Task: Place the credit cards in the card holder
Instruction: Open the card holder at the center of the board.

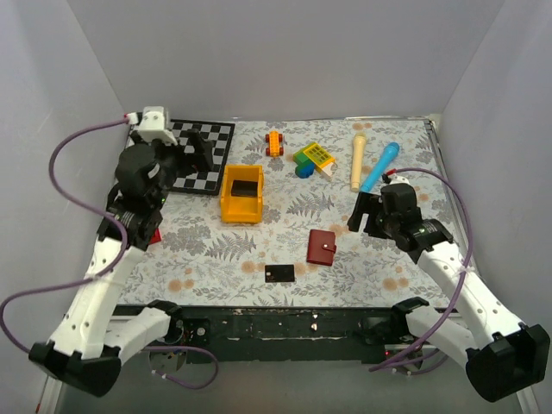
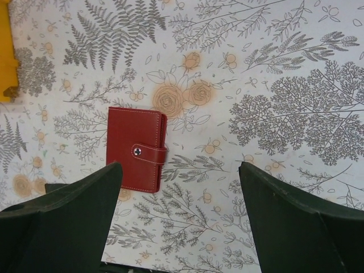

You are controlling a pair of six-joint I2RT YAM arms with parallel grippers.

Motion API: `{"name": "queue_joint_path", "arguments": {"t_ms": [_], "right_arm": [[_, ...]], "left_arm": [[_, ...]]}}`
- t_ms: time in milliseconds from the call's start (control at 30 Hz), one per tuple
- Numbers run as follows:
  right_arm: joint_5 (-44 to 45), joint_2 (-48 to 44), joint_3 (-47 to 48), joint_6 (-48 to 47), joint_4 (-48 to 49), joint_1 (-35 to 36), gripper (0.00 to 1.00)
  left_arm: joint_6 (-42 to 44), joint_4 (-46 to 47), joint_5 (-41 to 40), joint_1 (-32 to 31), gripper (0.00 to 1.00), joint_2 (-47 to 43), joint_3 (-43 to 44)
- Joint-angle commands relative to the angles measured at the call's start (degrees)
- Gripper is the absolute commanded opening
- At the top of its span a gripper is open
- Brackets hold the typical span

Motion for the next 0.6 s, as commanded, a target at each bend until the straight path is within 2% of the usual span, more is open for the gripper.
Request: {"name": "queue_joint_path", "arguments": {"t_ms": [0, 67, 133, 300, 367, 467, 567], "right_arm": [[2.96, 1.38, 0.02, -0.1, 0.94, 0.33, 0.93], [3.04, 2.35, 1.25, 0.42, -0.81, 0.76, 0.92], [3.22, 3.58, 2.31, 0.6, -2.04, 2.08, 0.92], [2.6, 6.13, 4.15, 3.84, -4.15, 4.1, 0.9], [1.99, 6.4, 4.16, 5.34, -4.6, 4.63, 0.88], [1.64, 6.31, 3.98, 6.92, -4.69, 5.6, 0.87], [1.02, 6.84, 3.81, 7.02, -4.42, 6.47, 0.85]], "left_arm": [[-1.15, 8.56, 3.73, 2.15, 0.98, -3.8, -5.73], [-1.31, 6.37, 10.3, 1.62, 0.98, -3.63, -4.41], [-2.1, 6.27, 15.51, -2.05, 0.98, -3.28, -4.67], [-7.63, 8.63, 9.64, -19.36, 0.98, 1.72, -9.58], [-12.45, 11.35, 9.02, -22.89, 0.98, 3.75, -13.61], [-20.19, 20.4, 13.14, -24.83, 0.94, 6.64, -20.65], [-21.71, 22.97, 11.41, -29.83, 0.91, 12.26, -21.46]]}}
